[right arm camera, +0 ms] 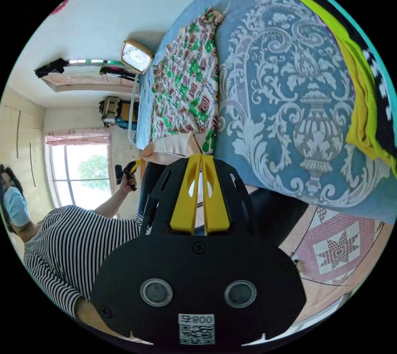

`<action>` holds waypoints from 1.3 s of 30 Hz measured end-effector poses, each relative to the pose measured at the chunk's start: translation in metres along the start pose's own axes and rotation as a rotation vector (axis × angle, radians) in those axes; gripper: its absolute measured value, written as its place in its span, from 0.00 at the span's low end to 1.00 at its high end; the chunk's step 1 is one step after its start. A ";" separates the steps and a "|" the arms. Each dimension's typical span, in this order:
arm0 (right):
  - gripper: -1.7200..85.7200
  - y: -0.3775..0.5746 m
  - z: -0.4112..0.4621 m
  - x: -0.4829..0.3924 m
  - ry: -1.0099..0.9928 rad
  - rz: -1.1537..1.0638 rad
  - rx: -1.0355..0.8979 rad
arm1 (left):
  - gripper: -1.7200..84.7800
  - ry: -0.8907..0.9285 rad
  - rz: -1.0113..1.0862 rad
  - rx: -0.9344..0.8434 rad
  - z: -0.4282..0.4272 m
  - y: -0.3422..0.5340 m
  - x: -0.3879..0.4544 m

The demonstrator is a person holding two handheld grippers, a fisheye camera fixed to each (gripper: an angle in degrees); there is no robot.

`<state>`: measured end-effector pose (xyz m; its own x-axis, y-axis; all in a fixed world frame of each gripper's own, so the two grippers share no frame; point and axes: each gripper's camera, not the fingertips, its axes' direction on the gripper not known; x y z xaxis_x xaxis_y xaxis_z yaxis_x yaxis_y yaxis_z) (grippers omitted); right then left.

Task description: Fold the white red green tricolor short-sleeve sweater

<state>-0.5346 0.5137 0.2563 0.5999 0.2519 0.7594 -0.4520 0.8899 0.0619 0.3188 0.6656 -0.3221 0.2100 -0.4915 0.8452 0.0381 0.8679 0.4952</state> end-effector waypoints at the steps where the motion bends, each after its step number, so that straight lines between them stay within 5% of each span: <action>1: 0.02 -0.004 0.003 -0.006 0.007 -0.016 0.001 | 0.04 0.006 0.037 -0.012 0.010 -0.009 0.008; 9: 0.02 -0.068 0.099 -0.056 0.266 -0.077 -0.156 | 0.03 -0.103 0.109 -0.163 0.095 -0.069 0.047; 15: 0.02 -0.047 0.120 -0.050 0.148 -0.088 -0.236 | 0.02 -0.063 0.073 -0.237 0.112 -0.072 0.039; 23: 0.02 -0.030 0.136 -0.038 0.247 -0.117 -0.412 | 0.02 -0.023 0.038 -0.196 0.096 -0.080 0.030; 39: 0.02 -0.160 0.069 -0.017 0.142 -0.034 0.028 | 0.07 0.141 0.036 0.011 0.110 -0.211 0.060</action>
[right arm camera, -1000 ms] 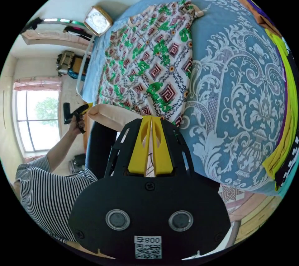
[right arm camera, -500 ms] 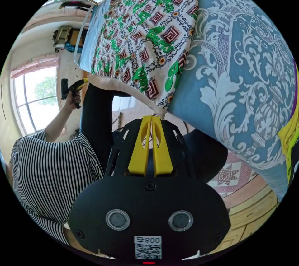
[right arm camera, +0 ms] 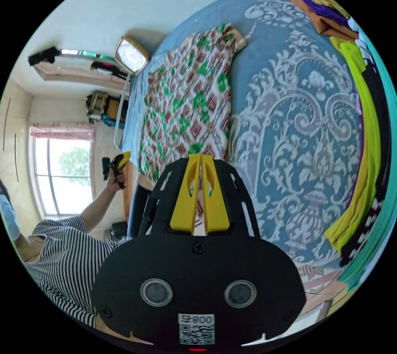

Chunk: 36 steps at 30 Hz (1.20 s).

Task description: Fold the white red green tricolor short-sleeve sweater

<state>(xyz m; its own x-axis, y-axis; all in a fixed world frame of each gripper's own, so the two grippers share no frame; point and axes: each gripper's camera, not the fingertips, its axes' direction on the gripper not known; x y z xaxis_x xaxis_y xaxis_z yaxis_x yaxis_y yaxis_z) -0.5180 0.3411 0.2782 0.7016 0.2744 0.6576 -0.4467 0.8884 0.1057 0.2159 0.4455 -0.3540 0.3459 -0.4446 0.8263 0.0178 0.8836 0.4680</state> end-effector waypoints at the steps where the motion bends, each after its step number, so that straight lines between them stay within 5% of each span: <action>1: 0.02 -0.009 -0.002 0.003 0.004 0.008 0.013 | 0.07 -0.010 0.001 0.010 0.003 -0.018 0.002; 19: 0.06 -0.244 0.040 0.037 0.386 0.011 0.136 | 0.07 -0.373 -0.020 0.121 0.042 -0.260 0.027; 28: 0.02 -0.240 0.000 0.046 0.394 -0.012 0.251 | 0.05 -0.184 -0.021 0.297 -0.004 -0.287 0.039; 36: 0.02 -0.232 -0.002 0.117 0.203 0.204 0.316 | 0.06 -0.148 -0.192 0.326 -0.017 -0.301 0.020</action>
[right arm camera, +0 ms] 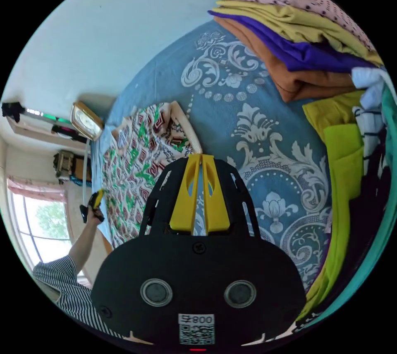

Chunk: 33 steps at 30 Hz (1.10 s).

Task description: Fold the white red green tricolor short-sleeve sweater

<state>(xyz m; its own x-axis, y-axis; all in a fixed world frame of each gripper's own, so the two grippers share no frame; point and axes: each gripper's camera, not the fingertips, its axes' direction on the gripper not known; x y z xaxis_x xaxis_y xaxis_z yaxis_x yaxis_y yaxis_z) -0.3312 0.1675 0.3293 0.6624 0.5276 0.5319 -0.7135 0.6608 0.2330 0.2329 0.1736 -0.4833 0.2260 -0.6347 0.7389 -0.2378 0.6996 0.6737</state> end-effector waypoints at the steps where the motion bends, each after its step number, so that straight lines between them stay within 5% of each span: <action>1: 0.02 -0.002 -0.002 0.000 0.006 0.003 0.017 | 0.07 0.001 0.012 0.022 -0.004 -0.005 0.005; 13: 0.06 -0.109 0.045 -0.054 0.180 -0.224 -0.020 | 0.12 -0.201 0.407 -0.139 0.041 -0.103 0.120; 19: 0.06 -0.146 0.074 -0.055 0.212 -0.235 -0.036 | 0.10 -0.388 0.382 -0.168 0.067 -0.143 0.143; 33: 0.08 -0.176 0.087 -0.043 0.112 -0.228 0.024 | 0.06 -0.319 0.365 -0.134 0.054 -0.181 0.160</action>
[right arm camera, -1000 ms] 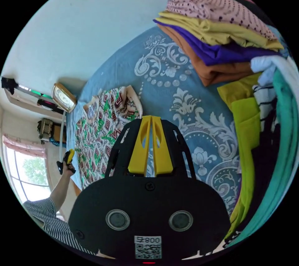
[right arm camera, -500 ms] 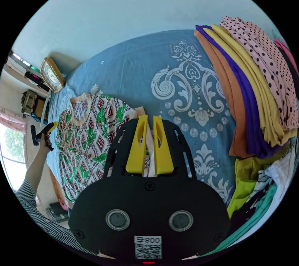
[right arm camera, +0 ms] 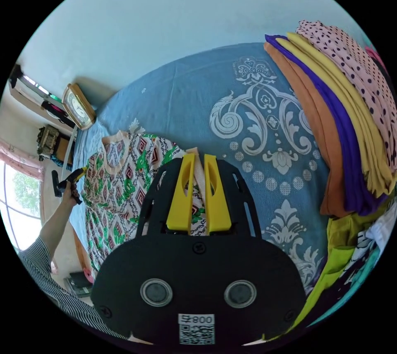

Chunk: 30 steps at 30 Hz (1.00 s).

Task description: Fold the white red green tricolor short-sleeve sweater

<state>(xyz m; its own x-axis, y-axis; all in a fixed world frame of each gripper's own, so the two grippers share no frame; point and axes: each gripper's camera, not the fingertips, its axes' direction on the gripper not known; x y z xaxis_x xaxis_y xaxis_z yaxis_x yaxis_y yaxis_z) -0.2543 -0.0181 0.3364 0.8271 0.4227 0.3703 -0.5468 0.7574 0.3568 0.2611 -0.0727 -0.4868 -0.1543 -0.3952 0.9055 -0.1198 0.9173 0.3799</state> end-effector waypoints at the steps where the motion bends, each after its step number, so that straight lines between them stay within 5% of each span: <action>1: 0.08 -0.001 0.001 0.001 -0.004 0.000 0.000 | 0.06 0.005 0.001 0.005 -0.002 -0.002 -0.001; 10: 0.03 -0.015 0.020 0.008 0.025 -0.020 -0.073 | 0.04 0.014 0.006 -0.008 -0.016 -0.019 -0.003; 19: 0.02 -0.011 -0.073 0.003 0.000 -0.053 0.224 | 0.04 0.142 -0.010 0.185 -0.065 -0.027 -0.015; 23: 0.02 -0.025 -0.037 0.026 0.087 0.035 0.099 | 0.05 0.031 -0.086 0.083 -0.053 -0.027 -0.028; 30: 0.02 -0.018 -0.034 0.053 0.083 0.144 0.078 | 0.09 0.125 -0.145 0.138 -0.074 -0.012 -0.045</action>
<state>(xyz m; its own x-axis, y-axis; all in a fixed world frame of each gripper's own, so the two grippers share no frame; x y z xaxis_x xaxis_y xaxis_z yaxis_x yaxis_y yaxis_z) -0.1959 0.0073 0.3200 0.7453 0.5662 0.3520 -0.6665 0.6464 0.3714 0.3418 -0.0617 -0.5183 -0.0041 -0.5050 0.8631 -0.2662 0.8325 0.4858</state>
